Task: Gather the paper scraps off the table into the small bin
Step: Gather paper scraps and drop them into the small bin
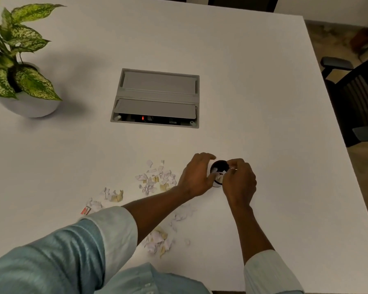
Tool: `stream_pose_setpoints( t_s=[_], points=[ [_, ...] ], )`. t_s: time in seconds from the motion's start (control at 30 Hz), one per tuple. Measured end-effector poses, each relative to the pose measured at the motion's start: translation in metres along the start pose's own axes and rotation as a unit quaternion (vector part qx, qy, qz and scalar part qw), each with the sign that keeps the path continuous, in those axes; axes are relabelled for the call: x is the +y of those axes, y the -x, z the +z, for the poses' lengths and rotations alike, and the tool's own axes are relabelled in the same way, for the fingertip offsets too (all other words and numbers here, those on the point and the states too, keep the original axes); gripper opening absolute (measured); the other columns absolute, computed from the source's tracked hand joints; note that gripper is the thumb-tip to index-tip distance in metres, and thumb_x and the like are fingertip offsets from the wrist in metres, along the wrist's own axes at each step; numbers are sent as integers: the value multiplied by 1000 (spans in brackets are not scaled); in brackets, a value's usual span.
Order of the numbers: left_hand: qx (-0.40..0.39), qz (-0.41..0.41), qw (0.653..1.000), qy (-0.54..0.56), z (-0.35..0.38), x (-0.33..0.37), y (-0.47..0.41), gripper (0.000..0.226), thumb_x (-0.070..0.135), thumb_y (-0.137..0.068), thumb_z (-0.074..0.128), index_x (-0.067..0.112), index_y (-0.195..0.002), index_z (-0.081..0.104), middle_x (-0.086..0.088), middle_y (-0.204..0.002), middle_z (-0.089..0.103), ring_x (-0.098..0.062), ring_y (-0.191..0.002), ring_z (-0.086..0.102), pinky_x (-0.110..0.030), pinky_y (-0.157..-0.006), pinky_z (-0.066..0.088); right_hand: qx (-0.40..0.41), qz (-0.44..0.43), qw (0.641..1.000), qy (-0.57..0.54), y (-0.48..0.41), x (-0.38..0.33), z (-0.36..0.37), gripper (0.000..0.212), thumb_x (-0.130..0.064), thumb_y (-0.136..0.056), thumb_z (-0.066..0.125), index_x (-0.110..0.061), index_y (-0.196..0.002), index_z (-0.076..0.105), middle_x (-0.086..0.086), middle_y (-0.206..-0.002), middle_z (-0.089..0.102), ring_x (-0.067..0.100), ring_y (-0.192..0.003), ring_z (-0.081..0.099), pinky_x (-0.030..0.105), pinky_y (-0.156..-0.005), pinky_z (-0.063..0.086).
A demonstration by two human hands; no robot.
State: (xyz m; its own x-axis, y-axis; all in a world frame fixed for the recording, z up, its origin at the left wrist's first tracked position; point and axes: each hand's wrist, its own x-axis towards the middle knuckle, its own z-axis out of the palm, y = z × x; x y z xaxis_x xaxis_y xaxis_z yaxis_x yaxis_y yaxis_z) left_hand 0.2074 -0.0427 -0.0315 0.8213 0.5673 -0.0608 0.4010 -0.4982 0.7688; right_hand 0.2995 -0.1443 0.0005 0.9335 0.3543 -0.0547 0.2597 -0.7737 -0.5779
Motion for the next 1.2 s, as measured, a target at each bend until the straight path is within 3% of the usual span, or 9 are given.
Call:
stream_pose_setpoints(
  t_s=[0.17,0.3,0.47,0.6,0.73,0.87,1.0,1.1,1.2],
  points=[
    [23,-71,995,-66,-20,-59,32,29,31,-95,70,17,-119,64,-1,-123,64,-20,-118,56,-42,-87,56,-97,-90,990,-53,26,-8,25,19,-7,-89,67,-20,-102,69,-2,-104,69,16,-91,67,31,-76,56],
    [10,-136,971,-196,-45,-113,66,52,40,-87,76,12,-128,59,-7,-129,56,-28,-122,52,-43,-75,61,-213,-130,968,-24,45,-9,59,25,-19,-89,70,-26,-112,64,-7,-107,65,9,-88,67,38,-77,60],
    [-46,-183,939,-286,-64,-146,85,104,74,-70,78,13,-145,42,-13,-156,39,-34,-141,38,-46,-96,56,-318,-189,924,100,54,-5,99,66,-36,-87,74,-26,-142,40,3,-133,50,24,-116,60,40,-84,57],
    [-108,-190,936,-277,-64,-157,85,118,68,-70,82,16,-158,24,-13,-166,19,-36,-150,25,-49,-101,55,-350,-224,893,174,49,-1,122,101,-40,-80,82,-30,-157,17,8,-147,31,29,-126,52,41,-82,59],
    [-119,-173,943,-257,-57,-158,82,102,43,-79,87,19,-159,27,-12,-168,18,-35,-150,26,-44,-97,58,-361,-262,868,219,44,-3,138,111,-33,-78,85,-38,-158,9,12,-156,20,32,-135,44,43,-83,61],
    [-111,-135,956,-237,-51,-164,84,64,25,-88,77,19,-144,45,-8,-159,30,-31,-140,41,-34,-86,58,-380,-316,835,241,43,-15,147,100,-16,-85,79,-40,-158,14,13,-163,11,32,-146,30,42,-88,60],
    [-89,-112,966,-216,-45,-162,91,15,48,-103,43,38,-113,49,10,-118,55,-13,-89,67,-41,-80,60,-391,-359,808,255,50,-27,152,76,-2,-90,64,-34,-151,34,12,-165,13,31,-148,23,42,-91,57],
    [-94,-95,966,-223,-40,-163,95,8,23,-103,53,25,-109,58,3,-116,56,-17,-98,58,-38,-83,54,-368,-378,805,271,59,-26,152,56,1,-91,58,-22,-140,46,14,-154,29,32,-138,36,40,-82,58],
    [-90,-75,968,-220,-39,-162,101,20,3,-93,61,15,-108,64,-2,-113,58,-20,-99,49,-33,-78,50,-352,-379,813,267,67,-17,151,37,1,-94,55,-13,-129,53,14,-139,43,31,-127,45,39,-78,57]
  ],
)
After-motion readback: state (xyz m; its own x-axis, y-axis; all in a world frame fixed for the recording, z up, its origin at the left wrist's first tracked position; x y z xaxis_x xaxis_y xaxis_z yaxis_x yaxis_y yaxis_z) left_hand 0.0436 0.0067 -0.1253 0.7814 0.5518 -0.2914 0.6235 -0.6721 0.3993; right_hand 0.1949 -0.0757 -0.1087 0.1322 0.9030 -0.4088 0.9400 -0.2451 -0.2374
